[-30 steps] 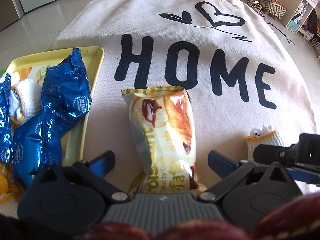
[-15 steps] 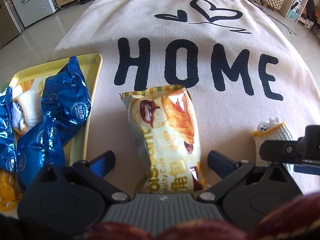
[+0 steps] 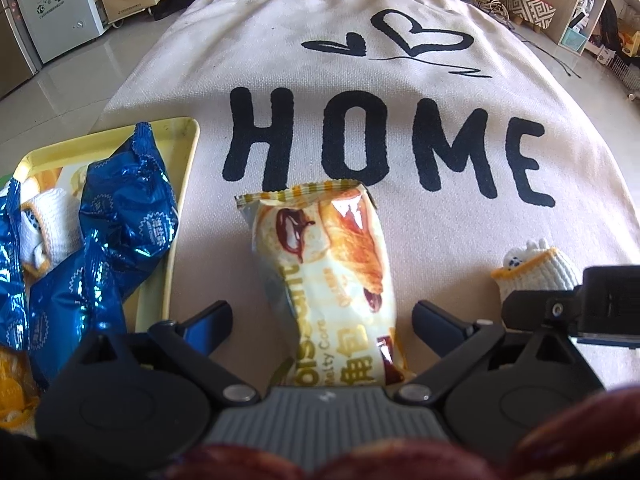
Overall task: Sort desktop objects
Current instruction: 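Lower the left tool onto the croissant packet and close while the right tool holds the glove, then carry the croissant packet and glove over the yellow tray with both tools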
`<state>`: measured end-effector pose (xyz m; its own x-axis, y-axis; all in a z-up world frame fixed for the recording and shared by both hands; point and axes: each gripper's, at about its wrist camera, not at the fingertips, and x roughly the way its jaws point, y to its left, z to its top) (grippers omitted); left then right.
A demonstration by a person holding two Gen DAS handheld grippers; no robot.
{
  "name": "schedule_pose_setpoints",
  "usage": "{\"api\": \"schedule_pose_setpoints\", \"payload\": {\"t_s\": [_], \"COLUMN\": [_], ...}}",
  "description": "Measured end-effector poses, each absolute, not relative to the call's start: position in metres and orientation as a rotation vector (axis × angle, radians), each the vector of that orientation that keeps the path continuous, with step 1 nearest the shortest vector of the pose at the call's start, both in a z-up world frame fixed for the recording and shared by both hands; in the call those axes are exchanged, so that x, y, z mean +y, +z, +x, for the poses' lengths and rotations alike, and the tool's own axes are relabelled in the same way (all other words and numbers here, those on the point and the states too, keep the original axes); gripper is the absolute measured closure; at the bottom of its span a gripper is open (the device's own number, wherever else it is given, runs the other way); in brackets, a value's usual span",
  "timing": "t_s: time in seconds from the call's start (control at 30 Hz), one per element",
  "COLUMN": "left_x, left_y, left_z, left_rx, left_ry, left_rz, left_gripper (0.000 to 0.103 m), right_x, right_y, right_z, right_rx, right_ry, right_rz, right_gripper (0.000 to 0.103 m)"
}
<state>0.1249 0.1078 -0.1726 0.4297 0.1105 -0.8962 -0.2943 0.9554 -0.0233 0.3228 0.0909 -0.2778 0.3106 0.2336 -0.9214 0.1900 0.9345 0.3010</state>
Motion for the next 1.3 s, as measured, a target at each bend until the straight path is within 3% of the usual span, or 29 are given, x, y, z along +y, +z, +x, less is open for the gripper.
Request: {"api": "schedule_pose_setpoints", "payload": {"t_s": [0.1, 0.2, 0.63, 1.3], "left_x": [0.107, 0.107, 0.119, 0.186], "left_y": [-0.167, -0.164, -0.151, -0.068], "left_z": [0.123, 0.124, 0.120, 0.053], "left_rx": [1.074, 1.061, 1.039, 0.890], "left_ry": [0.225, 0.204, 0.178, 0.298], "left_rz": [-0.194, -0.209, -0.287, -0.361], "left_gripper": [0.029, 0.044, 0.046, 0.046], "right_x": [0.091, 0.091, 0.088, 0.166], "right_y": [-0.275, -0.274, -0.256, -0.226], "right_z": [0.323, 0.323, 0.327, 0.316], "right_rx": [1.250, 1.243, 1.176, 1.128], "right_ry": [0.057, 0.057, 0.072, 0.398], "right_rz": [0.406, 0.408, 0.469, 0.511], "right_gripper": [0.044, 0.045, 0.047, 0.047]}}
